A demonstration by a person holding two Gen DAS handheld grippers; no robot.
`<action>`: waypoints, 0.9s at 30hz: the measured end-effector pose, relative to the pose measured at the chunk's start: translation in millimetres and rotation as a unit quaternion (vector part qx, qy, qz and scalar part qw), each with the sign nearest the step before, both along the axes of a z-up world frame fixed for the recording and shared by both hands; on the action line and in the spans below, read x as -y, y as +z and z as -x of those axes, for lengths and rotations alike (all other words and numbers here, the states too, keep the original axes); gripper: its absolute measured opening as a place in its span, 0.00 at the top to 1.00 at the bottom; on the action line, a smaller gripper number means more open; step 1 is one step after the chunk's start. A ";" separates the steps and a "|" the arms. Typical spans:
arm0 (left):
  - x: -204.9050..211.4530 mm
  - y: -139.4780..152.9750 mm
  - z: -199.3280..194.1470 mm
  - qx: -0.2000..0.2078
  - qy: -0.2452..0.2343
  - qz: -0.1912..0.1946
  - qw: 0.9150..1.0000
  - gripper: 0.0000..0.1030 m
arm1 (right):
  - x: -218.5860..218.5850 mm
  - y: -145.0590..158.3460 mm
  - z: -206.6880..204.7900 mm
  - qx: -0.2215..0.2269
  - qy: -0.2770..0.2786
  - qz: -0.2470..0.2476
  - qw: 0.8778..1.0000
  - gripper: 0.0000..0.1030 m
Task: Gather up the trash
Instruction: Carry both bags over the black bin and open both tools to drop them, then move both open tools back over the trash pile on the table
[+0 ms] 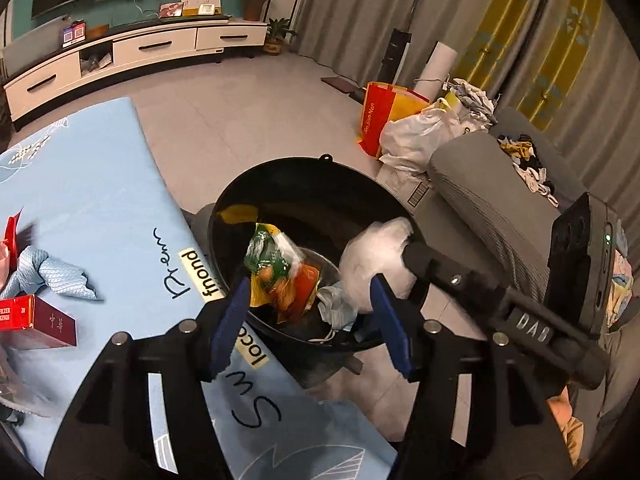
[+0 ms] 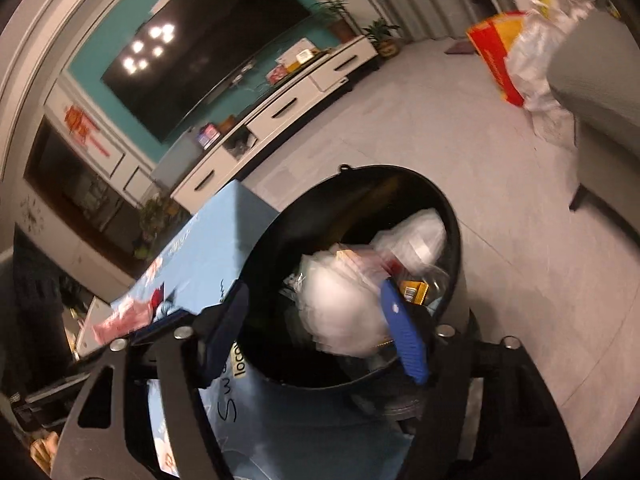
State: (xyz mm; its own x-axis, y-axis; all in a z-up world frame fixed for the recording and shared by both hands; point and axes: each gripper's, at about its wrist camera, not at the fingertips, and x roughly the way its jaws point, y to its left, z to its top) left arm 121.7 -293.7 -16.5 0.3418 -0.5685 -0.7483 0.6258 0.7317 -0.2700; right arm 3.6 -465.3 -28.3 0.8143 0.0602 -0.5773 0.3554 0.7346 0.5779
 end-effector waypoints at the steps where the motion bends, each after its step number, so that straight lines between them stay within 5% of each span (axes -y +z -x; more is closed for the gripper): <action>1: -3.1 -0.5 0.0 -0.001 0.002 0.002 1.000 0.37 | 1.7 -2.0 2.3 -0.002 -0.003 -0.005 1.000 0.33; 8: -35.7 6.1 9.4 0.000 0.026 0.006 1.000 0.23 | -4.9 4.5 12.8 0.000 0.005 -0.012 1.000 0.33; 18: -134.0 23.1 64.1 0.016 0.107 0.007 0.994 0.16 | -67.2 23.9 9.4 -0.011 0.089 0.021 0.996 0.33; 23: -198.6 34.5 88.7 0.029 0.172 0.013 0.985 0.15 | -112.2 35.9 4.9 -0.009 0.149 0.047 0.988 0.33; 27: -258.7 36.8 101.5 0.033 0.251 0.017 0.967 0.14 | -152.3 46.8 -1.1 -0.007 0.199 0.079 0.977 0.33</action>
